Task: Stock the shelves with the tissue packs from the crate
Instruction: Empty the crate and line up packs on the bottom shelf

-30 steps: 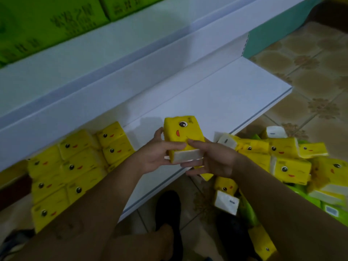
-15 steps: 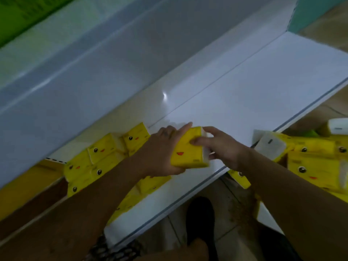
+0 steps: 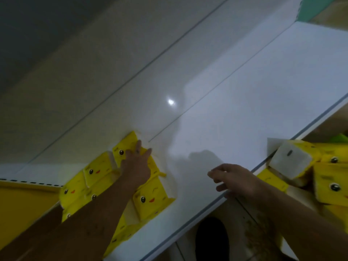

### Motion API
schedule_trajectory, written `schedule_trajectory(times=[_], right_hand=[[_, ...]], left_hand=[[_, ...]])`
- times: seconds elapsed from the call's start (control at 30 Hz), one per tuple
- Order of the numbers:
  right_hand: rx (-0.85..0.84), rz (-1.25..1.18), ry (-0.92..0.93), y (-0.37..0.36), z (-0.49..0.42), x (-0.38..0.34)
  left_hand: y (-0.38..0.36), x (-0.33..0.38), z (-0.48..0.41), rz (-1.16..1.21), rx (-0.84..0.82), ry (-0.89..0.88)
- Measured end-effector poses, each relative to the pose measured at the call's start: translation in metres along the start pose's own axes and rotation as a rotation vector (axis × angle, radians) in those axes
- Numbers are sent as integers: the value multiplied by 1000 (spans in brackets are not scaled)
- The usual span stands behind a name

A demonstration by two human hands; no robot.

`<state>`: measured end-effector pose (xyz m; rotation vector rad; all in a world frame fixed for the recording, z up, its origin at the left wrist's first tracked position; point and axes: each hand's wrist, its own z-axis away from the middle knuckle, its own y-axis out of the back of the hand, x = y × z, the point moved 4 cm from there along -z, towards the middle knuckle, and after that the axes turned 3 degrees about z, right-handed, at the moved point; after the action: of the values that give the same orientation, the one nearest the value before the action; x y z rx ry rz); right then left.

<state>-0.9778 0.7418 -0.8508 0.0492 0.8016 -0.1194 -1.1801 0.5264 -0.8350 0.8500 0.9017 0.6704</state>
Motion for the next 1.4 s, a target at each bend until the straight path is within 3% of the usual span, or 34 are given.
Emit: schedule_trajectory(times=[0.1,0.23,0.33,0.47,0.63,0.73,0.87,1.13,1.2,1.3,1.4], right_hand=[[1,-7,-10,2,-2,4],[130,-58,-20,22,5,8],[436,85,-25,62,13,20],[927,268,-67,126,24,51],[1175,331,-108,168,32,64],[1117,325,-194,169,21,61],[888,400,-228,159,3,71],[962,526,-73,177,33,61],[899,609,73,176,48,37],[742,786,471,145,77,-13],[614,1015,818,87,112,-54]], left_hand=[[2,-1,-4,146,-100,134],[13,13,6,171,-88,121],[31,60,21,190,47,-123],[59,144,51,493,73,-375],[73,228,102,620,-72,-569],[77,246,121,570,-88,-642],[76,241,120,645,-116,-591],[71,196,132,735,-213,-499],[90,186,127,972,-281,-339],[115,172,130,1528,-504,32],[126,152,138,1900,-716,236]])
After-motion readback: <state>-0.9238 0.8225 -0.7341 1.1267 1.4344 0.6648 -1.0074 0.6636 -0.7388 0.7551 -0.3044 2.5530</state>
